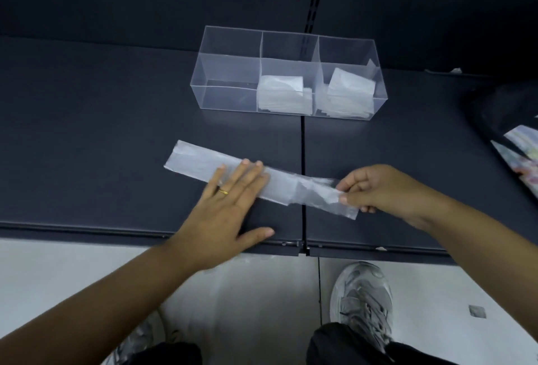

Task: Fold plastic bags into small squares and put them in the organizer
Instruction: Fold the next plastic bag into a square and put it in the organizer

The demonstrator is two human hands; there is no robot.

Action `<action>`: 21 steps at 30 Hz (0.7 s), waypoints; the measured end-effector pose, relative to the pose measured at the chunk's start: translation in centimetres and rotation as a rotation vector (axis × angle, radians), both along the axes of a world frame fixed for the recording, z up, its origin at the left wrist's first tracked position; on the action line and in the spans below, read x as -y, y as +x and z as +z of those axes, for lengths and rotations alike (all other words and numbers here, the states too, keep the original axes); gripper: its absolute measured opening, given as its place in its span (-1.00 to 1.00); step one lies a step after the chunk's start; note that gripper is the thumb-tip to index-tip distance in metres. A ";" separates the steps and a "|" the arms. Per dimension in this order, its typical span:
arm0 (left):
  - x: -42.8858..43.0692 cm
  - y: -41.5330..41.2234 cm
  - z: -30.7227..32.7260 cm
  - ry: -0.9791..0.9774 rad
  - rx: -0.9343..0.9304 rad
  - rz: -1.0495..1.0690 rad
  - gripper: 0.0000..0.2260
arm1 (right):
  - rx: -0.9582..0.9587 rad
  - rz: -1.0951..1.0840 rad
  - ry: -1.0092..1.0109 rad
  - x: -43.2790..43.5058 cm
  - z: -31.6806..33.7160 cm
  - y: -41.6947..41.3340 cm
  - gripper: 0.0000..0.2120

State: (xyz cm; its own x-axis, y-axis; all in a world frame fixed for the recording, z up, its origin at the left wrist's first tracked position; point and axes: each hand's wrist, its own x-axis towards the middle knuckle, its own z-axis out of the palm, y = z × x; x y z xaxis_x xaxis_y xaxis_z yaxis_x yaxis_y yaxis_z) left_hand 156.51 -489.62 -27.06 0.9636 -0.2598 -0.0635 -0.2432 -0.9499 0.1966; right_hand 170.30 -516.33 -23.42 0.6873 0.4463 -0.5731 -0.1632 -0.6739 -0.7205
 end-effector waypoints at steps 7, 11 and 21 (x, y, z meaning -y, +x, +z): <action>3.0 0.5 -0.7 0.087 -0.022 0.177 -0.23 | 0.421 -0.030 -0.137 -0.6 -0.7 1.1 -0.81; 2.6 0.3 -1.2 0.135 -0.058 0.196 -0.20 | 0.546 -0.016 -0.272 -0.8 -1.5 -0.2 -0.78; 1.7 0.7 -1.2 0.115 -0.065 0.174 -0.21 | 0.720 0.071 -0.413 -1.7 -1.5 -2.6 -0.88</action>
State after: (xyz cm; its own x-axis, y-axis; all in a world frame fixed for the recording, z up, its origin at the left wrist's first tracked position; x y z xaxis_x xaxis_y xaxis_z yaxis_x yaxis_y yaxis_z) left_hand 157.19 -491.28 -28.24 0.9862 -0.0778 -0.1464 -0.0644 -0.9935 0.0943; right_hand 167.67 -514.66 -24.95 0.9266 0.3525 -0.1310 0.2957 -0.8982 -0.3253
